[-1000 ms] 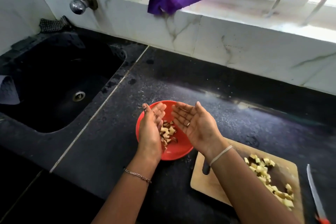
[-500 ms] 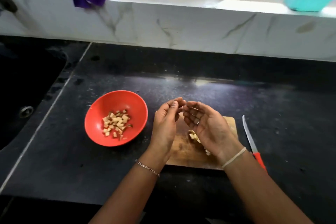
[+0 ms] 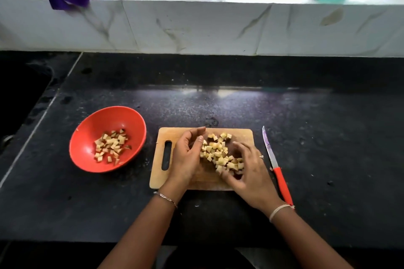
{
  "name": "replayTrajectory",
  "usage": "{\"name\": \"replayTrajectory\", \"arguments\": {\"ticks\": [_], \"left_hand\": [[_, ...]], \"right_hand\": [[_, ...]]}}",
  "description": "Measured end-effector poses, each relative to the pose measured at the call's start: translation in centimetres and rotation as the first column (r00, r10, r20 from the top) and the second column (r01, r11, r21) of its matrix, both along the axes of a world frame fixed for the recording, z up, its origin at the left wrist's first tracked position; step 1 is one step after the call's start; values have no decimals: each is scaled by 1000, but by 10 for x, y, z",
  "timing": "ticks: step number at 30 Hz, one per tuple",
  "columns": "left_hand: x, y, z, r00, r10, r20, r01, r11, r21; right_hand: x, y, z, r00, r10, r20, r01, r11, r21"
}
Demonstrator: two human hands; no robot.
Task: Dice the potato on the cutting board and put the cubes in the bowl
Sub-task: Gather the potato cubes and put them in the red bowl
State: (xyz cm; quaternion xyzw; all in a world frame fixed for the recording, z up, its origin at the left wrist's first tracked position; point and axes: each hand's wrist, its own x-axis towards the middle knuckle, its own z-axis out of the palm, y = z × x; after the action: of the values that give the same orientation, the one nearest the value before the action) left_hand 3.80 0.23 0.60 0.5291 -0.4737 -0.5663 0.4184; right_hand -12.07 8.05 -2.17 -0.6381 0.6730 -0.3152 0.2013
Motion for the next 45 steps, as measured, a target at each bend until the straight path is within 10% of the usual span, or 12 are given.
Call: {"name": "replayTrajectory", "arguments": {"ticks": [15, 31, 39, 45], "left_hand": [[10, -3, -23, 996, 86, -38, -84, 996, 29], [8, -4, -25, 990, 118, -71, -116, 993, 39], [6, -3, -21, 990, 111, -83, -108, 993, 45], [6, -1, -17, 990, 112, -80, -107, 992, 71]], "right_hand": [[17, -34, -16, 892, 112, -437, -185, 975, -127], [21, -47, -8, 904, 111, -413, -218, 950, -223], [19, -54, -6, 955, 61, -290, -139, 956, -258], [21, -59, 10, 991, -104, 83, 119, 971, -209]]}}
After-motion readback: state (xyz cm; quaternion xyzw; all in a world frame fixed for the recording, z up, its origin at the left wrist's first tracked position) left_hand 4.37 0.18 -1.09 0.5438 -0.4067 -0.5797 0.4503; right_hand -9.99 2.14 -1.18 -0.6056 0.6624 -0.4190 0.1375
